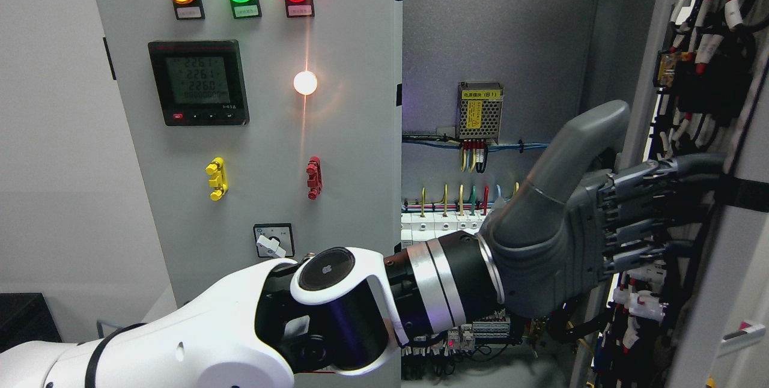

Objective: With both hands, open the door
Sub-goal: 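Push the door outward with the left hand, swinging it open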

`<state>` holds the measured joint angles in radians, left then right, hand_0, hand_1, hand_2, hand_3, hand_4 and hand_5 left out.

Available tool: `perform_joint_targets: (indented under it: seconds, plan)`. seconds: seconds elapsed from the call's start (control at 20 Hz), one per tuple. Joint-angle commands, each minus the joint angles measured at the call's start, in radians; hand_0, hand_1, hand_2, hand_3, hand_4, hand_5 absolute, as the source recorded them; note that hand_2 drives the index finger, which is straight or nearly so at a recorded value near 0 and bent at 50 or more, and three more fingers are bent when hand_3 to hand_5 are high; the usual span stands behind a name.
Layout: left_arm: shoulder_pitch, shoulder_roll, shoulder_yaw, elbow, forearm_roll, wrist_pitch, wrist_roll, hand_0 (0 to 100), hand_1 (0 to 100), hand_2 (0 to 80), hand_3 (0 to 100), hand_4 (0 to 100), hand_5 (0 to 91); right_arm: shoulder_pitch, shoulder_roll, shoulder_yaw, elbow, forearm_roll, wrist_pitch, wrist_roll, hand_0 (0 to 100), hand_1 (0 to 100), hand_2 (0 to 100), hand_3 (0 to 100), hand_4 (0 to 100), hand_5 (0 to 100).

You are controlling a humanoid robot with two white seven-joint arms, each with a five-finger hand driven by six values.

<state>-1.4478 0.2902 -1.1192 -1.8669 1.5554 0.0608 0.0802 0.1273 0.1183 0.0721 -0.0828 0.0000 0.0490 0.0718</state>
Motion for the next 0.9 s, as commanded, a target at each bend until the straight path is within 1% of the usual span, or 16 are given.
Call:
perform_joint_targets:
  seconds: [0.0,0.25,0.85]
  plan:
    - [0.0,-0.092,-0.014,0.046,-0.006,0.001,0.001,0,0,0.0,0,0,0.0,0.0,0.0,0.0,0.0,-0.023,0.0,0.0,19,0,0,0,0,0]
    - [-0.003,-0.121,-0.024,0.061,-0.006,-0.001,0.001,0,0,0.0,0,0,0.0,0.0,0.0,0.0,0.0,-0.023,0.0,-0.001,19,0,0,0,0,0]
    - [-0.028,-0.264,-0.044,0.164,-0.009,0.001,0.001,0,0,0.0,0,0,0.0,0.0,0.0,0.0,0.0,-0.023,0.0,0.0,19,0,0,0,0,0]
